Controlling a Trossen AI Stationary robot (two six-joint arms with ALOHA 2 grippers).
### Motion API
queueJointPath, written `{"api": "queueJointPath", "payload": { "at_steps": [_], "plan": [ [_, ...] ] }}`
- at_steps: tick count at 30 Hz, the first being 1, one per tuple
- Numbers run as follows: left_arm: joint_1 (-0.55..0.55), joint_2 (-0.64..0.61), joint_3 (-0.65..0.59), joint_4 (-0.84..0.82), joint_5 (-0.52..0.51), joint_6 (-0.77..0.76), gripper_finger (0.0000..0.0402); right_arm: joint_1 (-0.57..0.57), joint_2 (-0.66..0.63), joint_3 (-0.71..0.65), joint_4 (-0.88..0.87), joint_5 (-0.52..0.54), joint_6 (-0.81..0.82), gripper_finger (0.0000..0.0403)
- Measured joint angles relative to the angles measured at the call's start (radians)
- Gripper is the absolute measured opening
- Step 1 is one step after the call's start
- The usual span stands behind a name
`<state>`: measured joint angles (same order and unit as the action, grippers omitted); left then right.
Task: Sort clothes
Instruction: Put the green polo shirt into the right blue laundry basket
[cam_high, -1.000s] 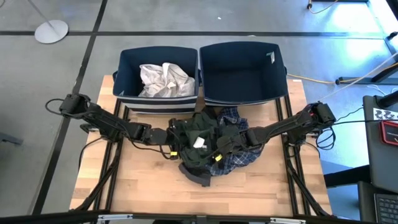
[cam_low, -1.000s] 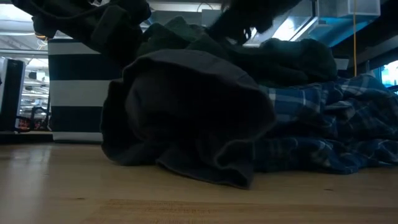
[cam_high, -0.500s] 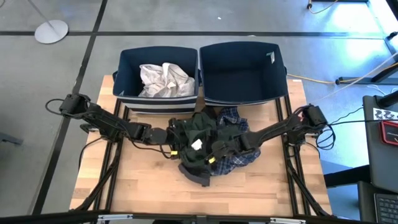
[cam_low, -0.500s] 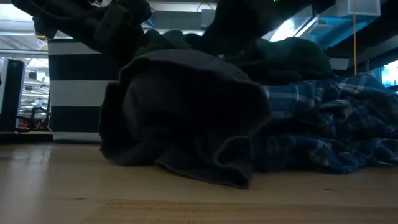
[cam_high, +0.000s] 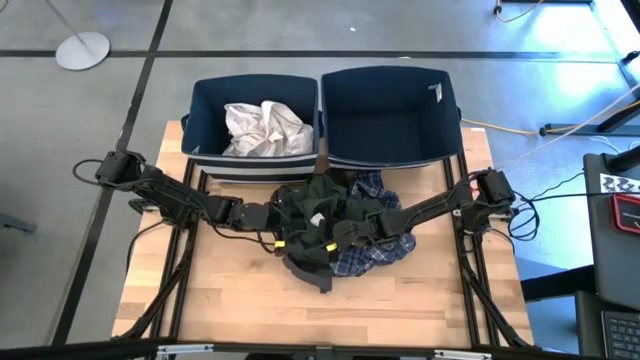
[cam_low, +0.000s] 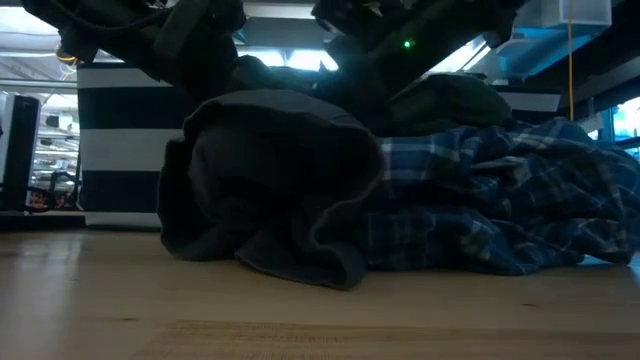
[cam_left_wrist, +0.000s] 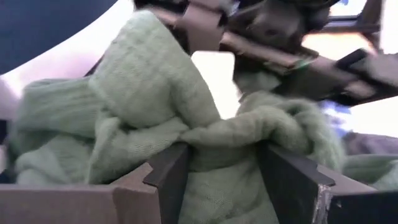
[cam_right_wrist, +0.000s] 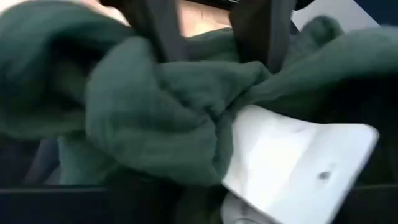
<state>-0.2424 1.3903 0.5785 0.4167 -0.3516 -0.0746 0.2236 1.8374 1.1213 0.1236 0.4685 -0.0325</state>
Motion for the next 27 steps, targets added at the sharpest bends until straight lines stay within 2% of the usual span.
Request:
{"api": "queueJointPath", "payload": {
  "at_steps": [7, 9, 14, 18, 27],
  "plan": [
    [-0.013, 0.000, 0.000, 0.020, 0.041, 0.018, 0.0184, -0.007, -0.002, 0.000, -0.024, -0.010, -0.032, 0.0026],
    [-0.016, 0.000, 0.000, 0.021, 0.042, 0.024, 0.0184, -0.007, -0.014, 0.000, -0.046, -0.005, -0.048, 0.0021],
    [-0.019, -0.016, 0.001, 0.013, 0.041, 0.048, 0.0184, 0.003, -0.076, -0.002, -0.098, 0.032, -0.051, 0.0039],
    [-0.019, -0.073, 0.001, -0.020, 0.040, 0.050, 0.0184, 0.020, -0.154, -0.002, -0.151, 0.090, -0.078, 0.0020],
    [-0.018, -0.349, 0.001, -0.091, 0.009, 0.128, 0.0184, 0.030, -0.344, -0.002, -0.159, 0.122, -0.120, 0.0024]
  ]
}}
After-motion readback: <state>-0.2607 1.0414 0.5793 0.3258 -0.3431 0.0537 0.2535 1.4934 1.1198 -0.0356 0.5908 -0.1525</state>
